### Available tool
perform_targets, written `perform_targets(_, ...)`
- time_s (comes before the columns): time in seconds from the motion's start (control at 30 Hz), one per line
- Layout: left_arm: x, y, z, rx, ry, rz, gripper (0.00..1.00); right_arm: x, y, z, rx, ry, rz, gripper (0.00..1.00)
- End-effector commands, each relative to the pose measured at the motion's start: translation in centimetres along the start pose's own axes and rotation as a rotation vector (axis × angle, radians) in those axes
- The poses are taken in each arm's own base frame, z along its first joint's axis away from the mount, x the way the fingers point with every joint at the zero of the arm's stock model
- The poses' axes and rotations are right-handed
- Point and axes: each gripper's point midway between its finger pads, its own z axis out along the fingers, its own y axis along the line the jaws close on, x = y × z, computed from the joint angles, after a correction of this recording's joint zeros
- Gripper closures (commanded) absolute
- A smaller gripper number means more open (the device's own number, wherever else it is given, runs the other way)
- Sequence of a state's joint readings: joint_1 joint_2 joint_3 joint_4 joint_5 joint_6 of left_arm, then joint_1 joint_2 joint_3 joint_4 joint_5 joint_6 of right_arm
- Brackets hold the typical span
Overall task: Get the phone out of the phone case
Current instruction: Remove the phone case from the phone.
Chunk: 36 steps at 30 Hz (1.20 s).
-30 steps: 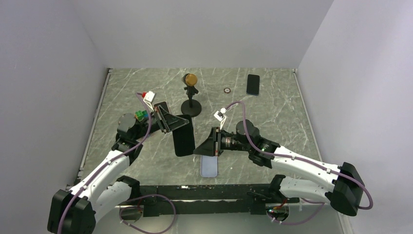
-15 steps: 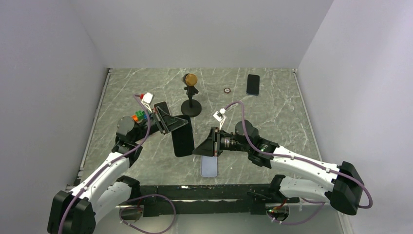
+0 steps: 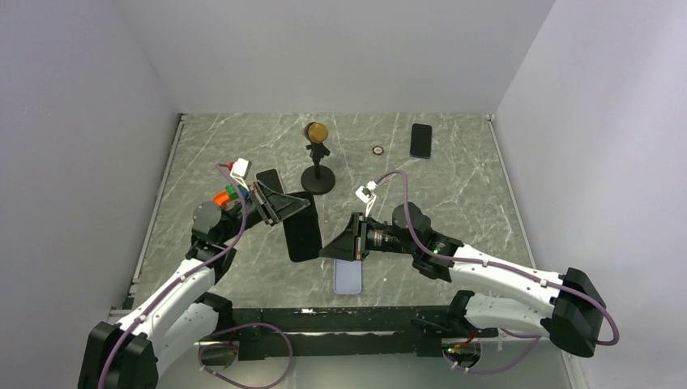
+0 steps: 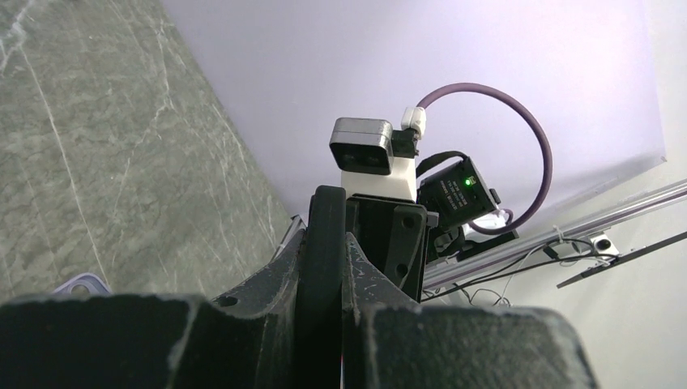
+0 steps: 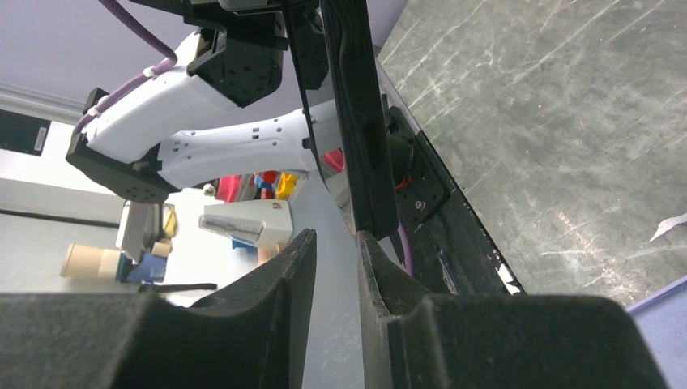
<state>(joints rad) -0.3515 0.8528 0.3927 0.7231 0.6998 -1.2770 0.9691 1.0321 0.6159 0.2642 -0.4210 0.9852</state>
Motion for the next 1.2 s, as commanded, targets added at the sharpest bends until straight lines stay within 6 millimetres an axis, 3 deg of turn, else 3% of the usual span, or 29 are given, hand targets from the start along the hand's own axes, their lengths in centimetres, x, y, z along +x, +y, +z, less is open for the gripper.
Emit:
perform_targets(0.0, -1.2, -4.3, -0.3, 0.145, -0.069, -0.013, 1.0, -1.6, 0.0, 0.3, -0.005, -0.101, -0.017, 0.7)
perform_targets(0.57, -1.3, -4.9, -0.8, 0.207, -0.101, -0.056, 1.0, -2.5, 0.5, 1.2, -0.054, -0.142, 0.017, 0.68)
perform_targets(0.87, -0.7, -4.6, -0.5, 0.162, -0.087, -0.04, 1.0, -3.1, -1.7, 3.0, 0.118, -0.114, -0.063, 0.67)
perform_targets(1.17, 0.2, -5.2, 0.2, 0.183, -0.038, -0.046, 1.0, -5.1, -0.1, 4.2, 0.062, -0.147, -0.061, 0.67)
